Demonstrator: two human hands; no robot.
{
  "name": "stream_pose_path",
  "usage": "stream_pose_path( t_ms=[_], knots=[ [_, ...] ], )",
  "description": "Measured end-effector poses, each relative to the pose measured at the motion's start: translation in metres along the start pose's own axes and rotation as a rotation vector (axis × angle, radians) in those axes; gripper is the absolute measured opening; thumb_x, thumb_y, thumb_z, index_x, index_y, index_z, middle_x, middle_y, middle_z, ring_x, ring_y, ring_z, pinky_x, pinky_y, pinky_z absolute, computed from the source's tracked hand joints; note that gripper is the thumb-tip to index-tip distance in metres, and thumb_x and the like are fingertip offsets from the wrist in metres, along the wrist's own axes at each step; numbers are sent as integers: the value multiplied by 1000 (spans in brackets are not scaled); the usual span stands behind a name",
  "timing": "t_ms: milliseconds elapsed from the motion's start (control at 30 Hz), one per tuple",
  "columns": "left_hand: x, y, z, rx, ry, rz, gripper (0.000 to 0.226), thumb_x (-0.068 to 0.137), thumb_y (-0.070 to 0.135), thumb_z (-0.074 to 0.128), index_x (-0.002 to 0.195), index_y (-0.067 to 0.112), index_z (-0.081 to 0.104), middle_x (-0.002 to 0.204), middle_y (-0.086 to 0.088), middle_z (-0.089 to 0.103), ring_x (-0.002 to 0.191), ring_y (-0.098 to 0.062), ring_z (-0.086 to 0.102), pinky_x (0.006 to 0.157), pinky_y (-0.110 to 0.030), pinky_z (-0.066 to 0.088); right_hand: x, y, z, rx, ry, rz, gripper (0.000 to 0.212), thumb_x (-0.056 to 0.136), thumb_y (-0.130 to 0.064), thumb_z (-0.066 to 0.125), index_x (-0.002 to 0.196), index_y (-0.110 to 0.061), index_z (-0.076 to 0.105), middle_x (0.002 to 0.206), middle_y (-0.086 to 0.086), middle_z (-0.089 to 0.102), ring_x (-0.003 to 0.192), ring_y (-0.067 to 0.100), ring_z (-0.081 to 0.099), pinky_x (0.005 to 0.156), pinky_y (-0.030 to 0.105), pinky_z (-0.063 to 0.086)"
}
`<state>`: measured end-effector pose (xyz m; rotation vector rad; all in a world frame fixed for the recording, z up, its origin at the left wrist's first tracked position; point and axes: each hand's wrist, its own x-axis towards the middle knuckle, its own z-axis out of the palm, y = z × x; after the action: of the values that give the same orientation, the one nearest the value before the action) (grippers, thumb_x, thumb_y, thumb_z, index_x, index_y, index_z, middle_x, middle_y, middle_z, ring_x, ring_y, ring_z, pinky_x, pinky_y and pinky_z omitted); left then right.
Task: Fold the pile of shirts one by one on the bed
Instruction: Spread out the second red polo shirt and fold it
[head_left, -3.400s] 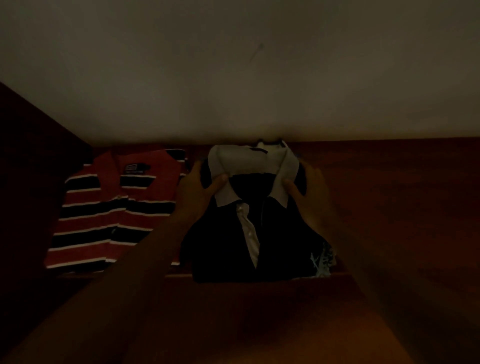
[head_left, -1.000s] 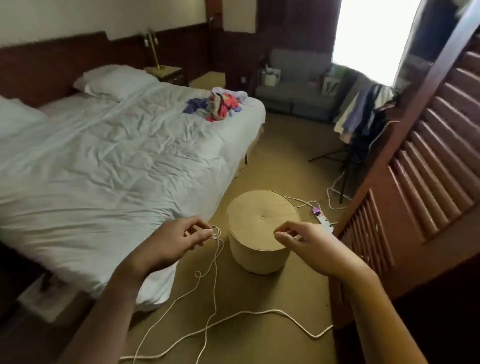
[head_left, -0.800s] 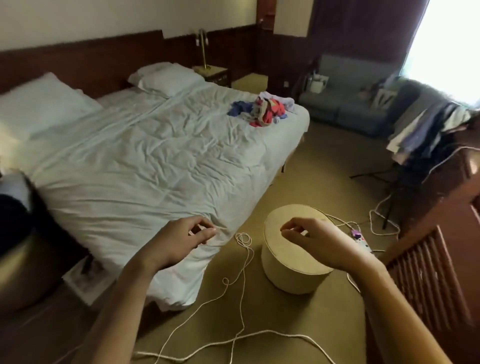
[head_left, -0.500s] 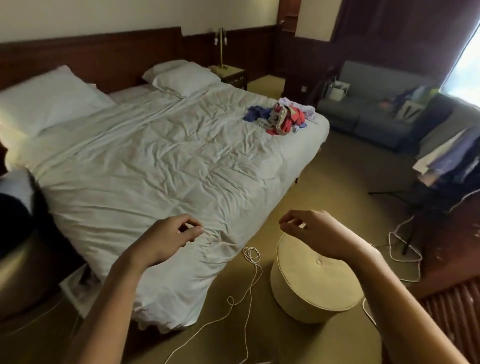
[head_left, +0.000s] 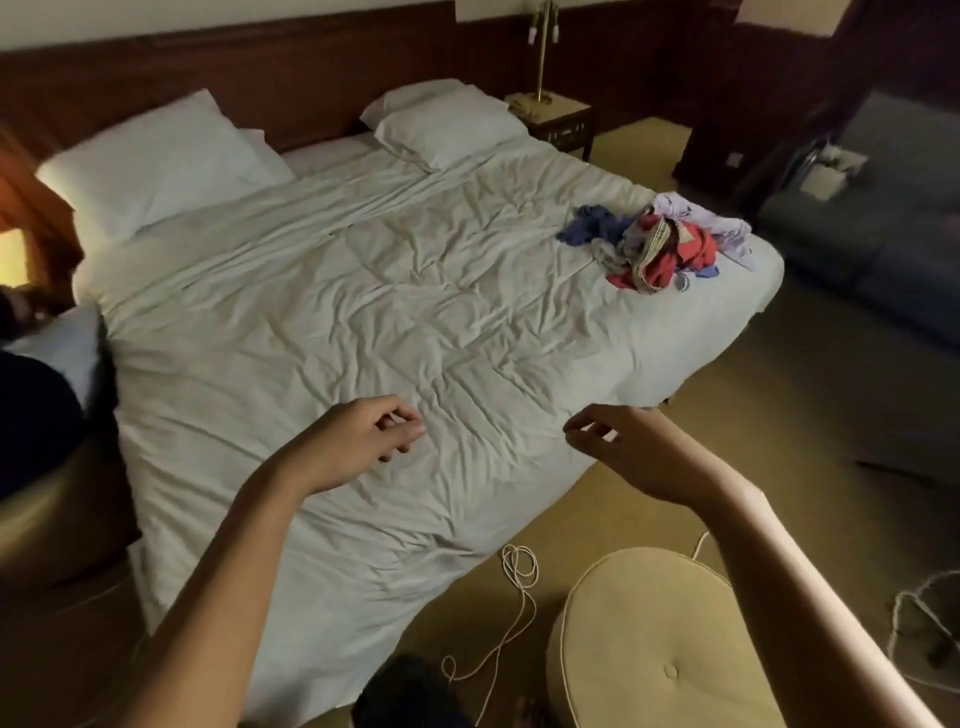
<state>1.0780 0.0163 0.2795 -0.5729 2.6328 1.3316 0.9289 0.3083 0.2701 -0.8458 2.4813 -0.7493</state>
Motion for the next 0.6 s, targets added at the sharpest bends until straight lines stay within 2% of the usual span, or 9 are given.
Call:
stream_pose_path(
  t_ms=[67,200,300,400,500,600],
  knots=[
    [31,6,-3,-17,-2,-31,10,96,37,62,101,32,69,89,4,73,77,-8,66,62,-7,45,33,13,-15,6,-5,-6,21,95,-53,54,108,-42,65,97,-21,65,81,-1,62,67,21,49],
    [101,15,-9,-23,-5,-67,12,96,37,62,101,31,70,91,3,72,81,-12,68,64,-11,46,102,37,-39,14,-15,0,18,95,-52,54,106,-43,66,98,-20,66,81,-2,61,64,17,45],
    [167,24,-15,-35,-17,-42,9,96,34,63,99,30,71,89,4,73,76,-6,66,58,-5,42,161,55,-58,-2,-12,11,20,96,-51,54,108,-41,66,99,-19,66,82,-3,61,64,16,44],
    [242,44,-24,-74,-75,-8,13,97,35,62,103,29,70,92,2,73,70,1,64,58,-5,42,218,71,-84,-17,25,49,21,96,-51,54,109,-39,66,97,-20,65,82,-6,59,65,14,43],
    [318,73,-32,-60,-121,17,15,97,40,60,103,30,70,95,4,73,77,-5,66,63,-12,44,267,87,-117,-28,74,89,20,97,-49,54,108,-38,66,97,-18,66,82,-5,60,66,15,45],
    [388,106,-30,-55,-160,34,19,98,37,59,106,23,69,98,-1,73,76,-8,64,58,-7,43,307,107,-154,-41,95,124,18,97,-46,55,108,-37,66,97,-17,67,83,-1,62,68,19,48]
  ],
)
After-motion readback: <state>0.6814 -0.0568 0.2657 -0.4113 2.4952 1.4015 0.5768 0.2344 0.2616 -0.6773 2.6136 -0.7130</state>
